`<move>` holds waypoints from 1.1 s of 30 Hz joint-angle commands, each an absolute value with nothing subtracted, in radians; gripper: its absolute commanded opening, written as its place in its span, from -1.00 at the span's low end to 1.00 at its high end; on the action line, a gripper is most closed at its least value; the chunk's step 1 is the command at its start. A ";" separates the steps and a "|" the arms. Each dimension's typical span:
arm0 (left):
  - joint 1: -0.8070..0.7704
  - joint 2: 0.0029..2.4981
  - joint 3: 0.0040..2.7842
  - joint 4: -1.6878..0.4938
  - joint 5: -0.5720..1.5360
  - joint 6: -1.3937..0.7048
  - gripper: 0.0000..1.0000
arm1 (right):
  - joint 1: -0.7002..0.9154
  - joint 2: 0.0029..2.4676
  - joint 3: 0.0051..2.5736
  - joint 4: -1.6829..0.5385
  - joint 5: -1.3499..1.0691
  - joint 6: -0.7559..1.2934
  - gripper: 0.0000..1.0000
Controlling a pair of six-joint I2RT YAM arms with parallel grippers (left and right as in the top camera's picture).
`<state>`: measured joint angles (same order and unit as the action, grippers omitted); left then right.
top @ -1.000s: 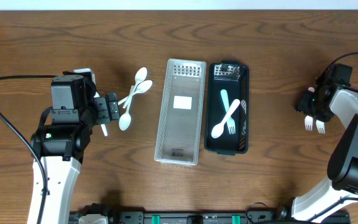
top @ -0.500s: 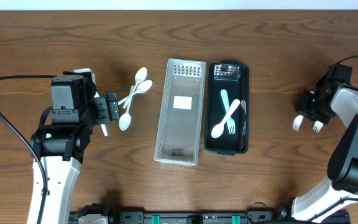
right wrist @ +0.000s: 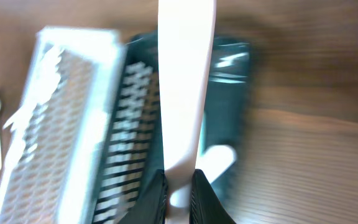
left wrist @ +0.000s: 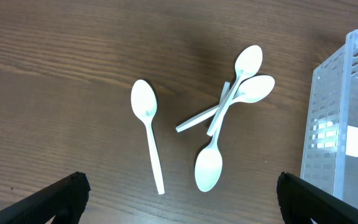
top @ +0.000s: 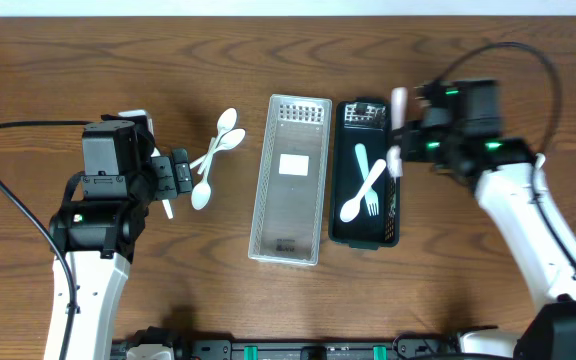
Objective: Pack container
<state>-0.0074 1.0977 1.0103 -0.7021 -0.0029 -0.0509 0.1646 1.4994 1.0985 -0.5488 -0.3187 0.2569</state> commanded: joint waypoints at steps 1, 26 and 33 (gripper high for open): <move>-0.003 1.097 1.029 -0.704 0.000 -0.045 0.96 | 0.282 1.546 1.096 -0.553 -0.179 0.324 -0.97; -0.003 1.097 1.029 -0.704 0.000 -0.045 0.96 | -0.172 1.484 1.108 -0.610 0.175 0.460 0.50; -0.003 1.097 1.029 -0.704 0.000 -0.045 0.96 | -0.395 1.613 1.107 -0.640 0.138 0.459 0.52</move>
<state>-0.0074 1.0977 1.0103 -0.7025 -0.0029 -0.0513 -0.3458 1.5669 1.1049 -0.6353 0.1638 0.4458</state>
